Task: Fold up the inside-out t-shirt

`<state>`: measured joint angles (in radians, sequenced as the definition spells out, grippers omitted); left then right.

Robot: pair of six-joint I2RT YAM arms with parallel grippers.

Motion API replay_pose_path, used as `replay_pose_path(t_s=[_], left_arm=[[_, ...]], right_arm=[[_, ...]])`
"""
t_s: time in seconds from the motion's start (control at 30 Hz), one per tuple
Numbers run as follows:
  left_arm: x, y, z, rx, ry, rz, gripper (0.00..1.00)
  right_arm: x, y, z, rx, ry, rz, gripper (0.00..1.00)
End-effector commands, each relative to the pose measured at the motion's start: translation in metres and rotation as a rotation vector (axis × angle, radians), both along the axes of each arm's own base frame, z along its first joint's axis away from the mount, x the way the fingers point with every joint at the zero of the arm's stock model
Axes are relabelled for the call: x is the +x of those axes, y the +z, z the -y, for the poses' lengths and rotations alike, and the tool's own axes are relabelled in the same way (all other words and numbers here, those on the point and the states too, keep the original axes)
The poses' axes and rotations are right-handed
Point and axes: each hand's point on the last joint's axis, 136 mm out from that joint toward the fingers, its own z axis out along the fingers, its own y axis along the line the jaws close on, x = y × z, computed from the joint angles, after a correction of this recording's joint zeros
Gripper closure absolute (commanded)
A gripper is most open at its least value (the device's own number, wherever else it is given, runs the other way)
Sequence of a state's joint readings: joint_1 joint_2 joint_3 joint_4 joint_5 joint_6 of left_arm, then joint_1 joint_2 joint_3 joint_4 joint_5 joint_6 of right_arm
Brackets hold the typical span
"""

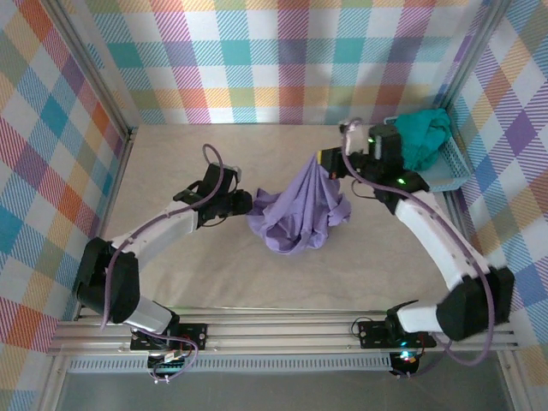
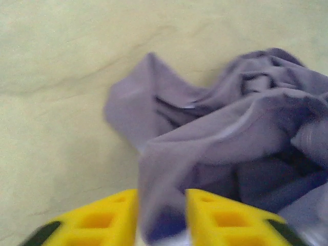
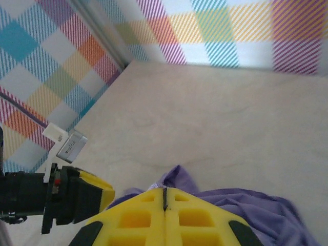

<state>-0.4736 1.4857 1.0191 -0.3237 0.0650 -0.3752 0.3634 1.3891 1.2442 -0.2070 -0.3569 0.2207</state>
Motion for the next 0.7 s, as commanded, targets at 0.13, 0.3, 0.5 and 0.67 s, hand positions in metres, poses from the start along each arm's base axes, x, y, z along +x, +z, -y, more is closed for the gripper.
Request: replay_pose_path(t_s=[0.13, 0.3, 0.5, 0.67], left_arm=[[-0.031, 0.026, 0.018, -0.078, -0.17, 0.168, 0.38], [-0.039, 0.009, 0.039, -0.038, -0.263, 0.128, 0.29], [-0.004, -0.019, 0.048, 0.054, -0.242, 0.087, 0.3], [0.015, -0.041, 0.058, 0.095, -0.256, 0.05, 0.43]], right_arm=[[0.026, -0.02, -0.052, 0.029, 0.141, -0.06, 1.0], [0.032, -0.031, -0.057, 0.027, 0.148, -0.083, 1.0], [0.03, -0.03, -0.055, 0.017, 0.144, -0.08, 1.0], [0.029, -0.03, -0.053, -0.001, 0.138, -0.07, 1.0]])
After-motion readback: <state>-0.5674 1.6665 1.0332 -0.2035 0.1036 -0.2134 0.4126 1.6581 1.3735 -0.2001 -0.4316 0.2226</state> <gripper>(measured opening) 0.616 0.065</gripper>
